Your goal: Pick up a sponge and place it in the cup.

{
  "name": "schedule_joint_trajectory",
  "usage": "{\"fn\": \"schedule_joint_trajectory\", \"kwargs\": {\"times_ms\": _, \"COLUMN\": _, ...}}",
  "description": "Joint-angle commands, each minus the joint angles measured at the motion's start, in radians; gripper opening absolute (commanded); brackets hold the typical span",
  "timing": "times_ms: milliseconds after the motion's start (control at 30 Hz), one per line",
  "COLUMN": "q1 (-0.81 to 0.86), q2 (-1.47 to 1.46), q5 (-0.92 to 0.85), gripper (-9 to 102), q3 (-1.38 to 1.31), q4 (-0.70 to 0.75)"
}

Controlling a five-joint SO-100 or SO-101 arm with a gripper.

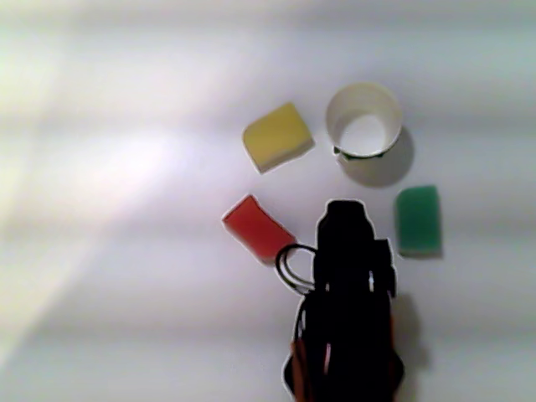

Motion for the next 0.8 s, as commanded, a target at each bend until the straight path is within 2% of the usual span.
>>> {"fn": "schedule_joint_trajectory", "kwargs": {"times_ms": 0, "q1": 0.104, "q2": -0.038, "q5": 0.110, "gripper": 0, "q3": -0.067, "q4": -0.009}}
{"fn": "schedule_joint_trajectory", "kwargs": {"times_ms": 367, "q1": 0.089, "q2": -0.112, "q5": 0.097, "gripper": 0, "q3": -0.144, "q4": -0.011}}
{"fn": "schedule_joint_trajectory", "kwargs": {"times_ms": 767, "q1": -0.097, "q2": -0.305, "q5": 0.097, "gripper": 0, "q3": -0.400, "q4": 0.074}}
